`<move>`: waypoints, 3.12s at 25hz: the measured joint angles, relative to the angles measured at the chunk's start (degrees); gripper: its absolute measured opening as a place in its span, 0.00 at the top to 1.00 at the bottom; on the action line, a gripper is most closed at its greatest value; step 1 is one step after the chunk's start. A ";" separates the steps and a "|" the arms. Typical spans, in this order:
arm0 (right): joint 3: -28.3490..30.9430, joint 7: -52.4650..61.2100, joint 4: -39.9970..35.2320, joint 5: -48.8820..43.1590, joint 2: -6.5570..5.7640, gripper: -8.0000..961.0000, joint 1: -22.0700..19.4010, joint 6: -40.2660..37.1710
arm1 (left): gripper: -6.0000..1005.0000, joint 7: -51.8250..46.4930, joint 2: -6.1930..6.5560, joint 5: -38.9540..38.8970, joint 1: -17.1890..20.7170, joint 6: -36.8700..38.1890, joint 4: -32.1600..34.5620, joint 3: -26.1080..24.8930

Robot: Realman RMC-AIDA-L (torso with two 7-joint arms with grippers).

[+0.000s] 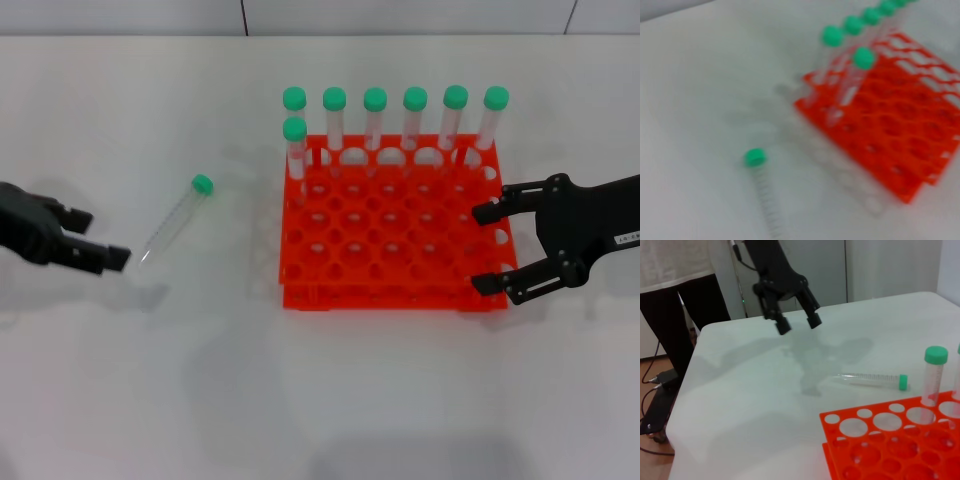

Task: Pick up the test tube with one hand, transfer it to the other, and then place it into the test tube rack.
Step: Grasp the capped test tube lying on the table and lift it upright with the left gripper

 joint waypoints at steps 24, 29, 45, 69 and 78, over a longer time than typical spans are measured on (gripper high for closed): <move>-0.14 -1.60 0.42 -0.43 1.56 0.09 2.05 1.25 | 0.16 -13.23 -1.47 17.68 -11.07 -18.44 -18.48 5.05; -0.20 -1.64 0.16 -0.40 1.85 0.09 1.76 1.27 | 0.16 -14.33 -1.61 17.79 -12.19 -19.35 -20.08 6.34; -1.05 -1.66 0.41 -0.11 2.08 0.09 2.13 1.20 | 0.52 -15.34 -2.02 17.94 -12.59 -21.93 -20.34 6.77; -2.48 -1.66 0.25 0.07 2.18 0.09 2.13 1.27 | 0.70 -20.19 -2.58 19.43 -14.77 -24.95 -23.60 10.68; -3.38 -1.66 0.11 0.06 2.18 0.09 2.43 1.27 | 0.74 -20.53 -2.56 19.45 -14.81 -25.52 -23.77 10.67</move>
